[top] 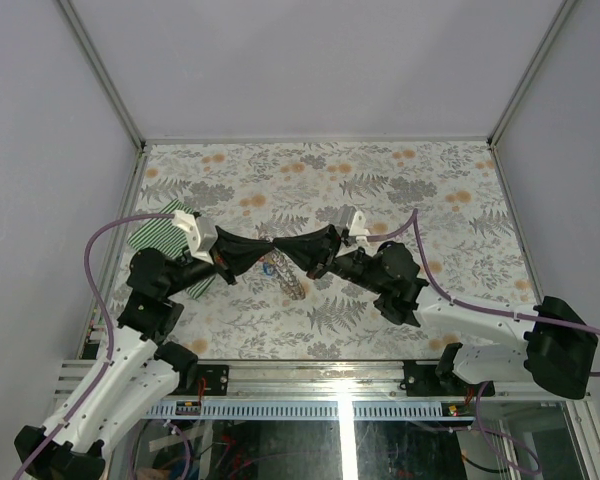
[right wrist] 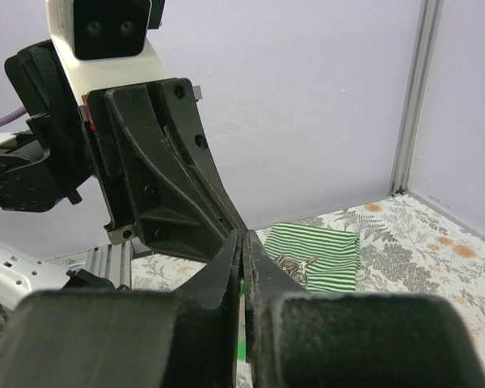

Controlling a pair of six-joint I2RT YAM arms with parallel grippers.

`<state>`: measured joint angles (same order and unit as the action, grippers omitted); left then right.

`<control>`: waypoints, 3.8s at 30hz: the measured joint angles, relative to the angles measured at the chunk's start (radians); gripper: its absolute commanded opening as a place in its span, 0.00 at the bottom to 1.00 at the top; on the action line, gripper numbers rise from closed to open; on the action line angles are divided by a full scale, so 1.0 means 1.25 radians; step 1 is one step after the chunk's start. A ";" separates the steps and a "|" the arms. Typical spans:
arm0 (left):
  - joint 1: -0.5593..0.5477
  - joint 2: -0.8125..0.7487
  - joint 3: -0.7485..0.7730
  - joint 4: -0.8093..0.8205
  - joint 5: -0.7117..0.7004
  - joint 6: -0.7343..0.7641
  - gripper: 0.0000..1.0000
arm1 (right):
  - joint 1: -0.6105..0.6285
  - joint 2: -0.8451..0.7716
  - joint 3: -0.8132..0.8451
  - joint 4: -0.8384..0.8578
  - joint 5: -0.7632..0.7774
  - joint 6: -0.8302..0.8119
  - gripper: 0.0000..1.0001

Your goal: Put the keys on the keyring

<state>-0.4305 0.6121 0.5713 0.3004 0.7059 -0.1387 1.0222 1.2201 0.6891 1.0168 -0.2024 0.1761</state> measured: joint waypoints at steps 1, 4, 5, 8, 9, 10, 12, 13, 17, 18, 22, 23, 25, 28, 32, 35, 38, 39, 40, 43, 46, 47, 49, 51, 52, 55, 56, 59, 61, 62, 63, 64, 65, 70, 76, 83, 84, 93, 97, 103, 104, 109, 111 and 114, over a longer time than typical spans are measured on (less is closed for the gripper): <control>0.000 0.002 0.000 0.000 0.002 0.000 0.00 | 0.000 0.004 0.002 0.004 0.000 0.000 0.00; 0.000 0.003 0.000 0.000 0.005 -0.003 0.00 | 0.000 0.014 0.009 0.011 0.000 0.000 0.00; 0.000 0.003 0.000 0.000 0.006 -0.004 0.00 | 0.000 0.016 0.012 0.013 0.000 0.000 0.00; 0.000 0.003 0.000 0.000 0.008 -0.005 0.00 | 0.000 0.017 0.013 0.017 0.003 0.000 0.00; 0.000 0.003 0.000 0.000 0.008 -0.005 0.00 | 0.000 0.017 0.013 0.017 0.004 0.000 0.00; 0.000 0.003 0.000 0.000 0.008 -0.005 0.00 | 0.000 0.017 0.013 0.016 0.007 0.000 0.00; 0.001 0.001 0.000 0.000 0.008 -0.005 0.00 | 0.000 0.017 0.013 0.016 0.010 0.000 0.00; 0.001 0.000 0.000 0.000 0.007 -0.005 0.00 | 0.000 0.017 0.013 0.016 0.012 0.001 0.00; 0.005 -0.002 0.000 0.000 0.007 -0.005 0.00 | 0.000 0.017 0.013 0.016 0.020 0.006 0.00; 0.005 -0.002 0.000 0.000 0.007 -0.005 0.00 | 0.000 0.017 0.013 0.016 0.022 0.008 0.00; 0.005 -0.005 0.000 0.000 0.007 -0.005 0.00 | 0.000 0.017 0.013 0.016 0.028 0.013 0.00; 0.005 -0.005 0.000 0.000 0.007 -0.005 0.00 | 0.000 0.017 0.013 0.016 0.031 0.015 0.00; 0.005 -0.005 0.000 0.000 0.007 -0.005 0.00 | 0.000 0.017 0.013 0.015 0.040 0.018 0.00; 0.006 -0.006 -0.002 0.000 0.007 -0.005 0.00 | 0.001 0.017 0.013 0.009 0.050 0.024 0.00; 0.007 -0.008 -0.002 0.000 0.007 -0.005 0.00 | 0.002 0.017 0.013 0.004 0.063 0.034 0.00; 0.010 -0.010 -0.002 0.001 0.007 -0.005 0.00 | 0.004 0.017 0.013 0.003 0.070 0.043 0.00; 0.010 -0.011 -0.002 0.001 0.007 -0.005 0.00 | 0.004 0.017 0.013 0.003 0.075 0.052 0.00; 0.010 -0.011 -0.002 0.001 0.007 -0.005 0.00 | 0.005 0.018 0.013 0.003 0.078 0.056 0.00; 0.010 -0.011 -0.002 0.001 0.007 -0.005 0.00 | 0.005 0.019 0.013 0.003 0.082 0.060 0.00; 0.010 -0.011 -0.003 0.001 0.006 -0.005 0.00 | 0.005 0.020 0.013 -0.004 0.093 0.073 0.02; 0.010 -0.013 -0.006 0.000 0.004 -0.005 0.00 | 0.005 0.020 0.013 -0.022 0.108 0.089 0.05; 0.011 -0.013 -0.007 0.000 0.003 -0.005 0.00 | 0.006 0.020 0.013 -0.029 0.114 0.096 0.07; 0.013 -0.013 -0.011 -0.001 0.003 -0.005 0.00 | 0.008 0.020 0.014 -0.042 0.130 0.113 0.10; 0.015 -0.013 -0.013 -0.002 0.002 -0.005 0.00 | 0.008 0.020 0.016 -0.059 0.145 0.131 0.13; 0.015 -0.013 -0.013 -0.002 0.002 -0.005 0.00 | 0.009 0.020 0.018 -0.068 0.153 0.140 0.15; 0.015 -0.013 -0.014 -0.002 0.002 -0.005 0.00 | 0.009 0.018 0.021 -0.091 0.179 0.161 0.21; 0.015 -0.014 -0.014 0.000 0.002 -0.005 0.00 | 0.009 0.017 0.021 -0.101 0.194 0.164 0.24; 0.015 -0.020 -0.014 0.001 0.006 -0.005 0.00 | 0.007 0.008 0.021 -0.131 0.217 0.171 0.31; 0.015 -0.021 -0.014 0.002 0.007 -0.005 0.00 | 0.007 -0.011 0.019 -0.143 0.220 0.171 0.33; 0.015 -0.021 -0.014 0.002 0.007 -0.005 0.00 | 0.007 -0.024 0.016 -0.146 0.220 0.170 0.34; 0.015 -0.021 -0.014 0.002 0.007 -0.006 0.00 | 0.006 -0.043 0.012 -0.148 0.220 0.167 0.35; 0.015 -0.021 -0.014 0.002 0.007 -0.006 0.00 | 0.007 -0.063 0.007 -0.150 0.219 0.162 0.35; 0.015 -0.020 -0.014 0.003 0.007 -0.007 0.00 | 0.007 -0.085 0.002 -0.153 0.219 0.156 0.36; 0.015 -0.012 -0.014 0.025 0.020 -0.038 0.00 | 0.006 -0.197 -0.013 -0.219 0.208 0.108 0.36; 0.015 -0.004 -0.014 0.084 0.068 -0.117 0.00 | 0.006 -0.362 -0.017 -0.416 0.180 0.031 0.35; 0.015 0.003 -0.052 0.190 0.130 -0.247 0.00 | 0.006 -0.509 -0.015 -0.665 0.136 -0.028 0.36; 0.015 0.001 -0.062 0.204 0.136 -0.267 0.00 | 0.006 -0.522 -0.011 -0.702 0.126 -0.033 0.36; 0.010 -0.103 -0.104 0.237 0.142 -0.376 0.00 | 0.006 -0.580 0.011 -0.922 0.013 -0.045 0.36; 0.010 -0.132 -0.104 0.275 0.146 -0.413 0.00 | 0.006 -0.588 0.011 -0.936 -0.045 -0.046 0.36; 0.008 -0.124 -0.104 0.358 0.168 -0.487 0.00 | 0.006 -0.606 0.010 -0.894 -0.105 -0.034 0.35; 0.007 -0.121 -0.104 0.376 0.172 -0.500 0.00 | 0.006 -0.606 0.010 -0.876 -0.110 -0.026 0.35; -0.001 -0.112 -0.102 0.438 0.182 -0.538 0.00 | 0.006 -0.585 0.010 -0.758 -0.101 0.043 0.35; -0.002 -0.112 -0.100 0.450 0.183 -0.538 0.00 | 0.006 -0.562 0.010 -0.704 -0.081 0.082 0.37; -0.004 -0.107 -0.099 0.468 0.180 -0.537 0.00 | 0.006 -0.517 0.010 -0.629 -0.079 0.116 0.39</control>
<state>-0.4355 0.4789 0.4480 0.8860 0.9314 -0.8097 1.0294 0.5739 0.7017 0.2306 -0.3012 0.3206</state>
